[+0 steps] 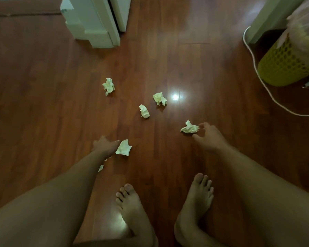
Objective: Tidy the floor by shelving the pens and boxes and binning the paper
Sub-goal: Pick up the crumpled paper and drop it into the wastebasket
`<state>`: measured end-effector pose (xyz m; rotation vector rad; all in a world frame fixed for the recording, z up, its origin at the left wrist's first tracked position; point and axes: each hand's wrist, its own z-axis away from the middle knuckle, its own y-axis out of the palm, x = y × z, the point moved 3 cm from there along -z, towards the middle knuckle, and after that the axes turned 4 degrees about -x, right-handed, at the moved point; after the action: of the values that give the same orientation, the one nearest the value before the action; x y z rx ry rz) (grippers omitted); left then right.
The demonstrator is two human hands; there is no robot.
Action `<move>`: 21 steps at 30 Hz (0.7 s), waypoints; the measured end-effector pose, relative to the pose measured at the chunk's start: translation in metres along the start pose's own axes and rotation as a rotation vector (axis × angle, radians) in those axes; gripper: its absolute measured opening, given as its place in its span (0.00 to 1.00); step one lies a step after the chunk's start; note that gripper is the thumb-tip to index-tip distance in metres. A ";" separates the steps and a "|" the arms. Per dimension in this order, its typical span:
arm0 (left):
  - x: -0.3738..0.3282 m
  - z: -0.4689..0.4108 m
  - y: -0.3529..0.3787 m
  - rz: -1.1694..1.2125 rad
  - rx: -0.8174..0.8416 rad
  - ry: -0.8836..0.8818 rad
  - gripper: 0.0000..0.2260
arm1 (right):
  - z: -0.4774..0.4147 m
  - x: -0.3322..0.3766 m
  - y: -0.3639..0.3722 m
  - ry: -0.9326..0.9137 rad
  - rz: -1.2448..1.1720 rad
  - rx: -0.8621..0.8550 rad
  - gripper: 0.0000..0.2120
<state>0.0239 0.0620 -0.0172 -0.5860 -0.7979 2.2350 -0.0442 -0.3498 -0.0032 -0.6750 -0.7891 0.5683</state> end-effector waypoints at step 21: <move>0.175 -0.012 0.033 0.108 -0.429 -0.300 0.30 | -0.020 0.108 0.131 -0.398 0.365 0.135 0.29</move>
<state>-0.0997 0.1745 -0.0791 -0.5024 -1.4515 2.2918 0.0065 -0.1968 -0.0607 -0.5908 -0.9935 1.1016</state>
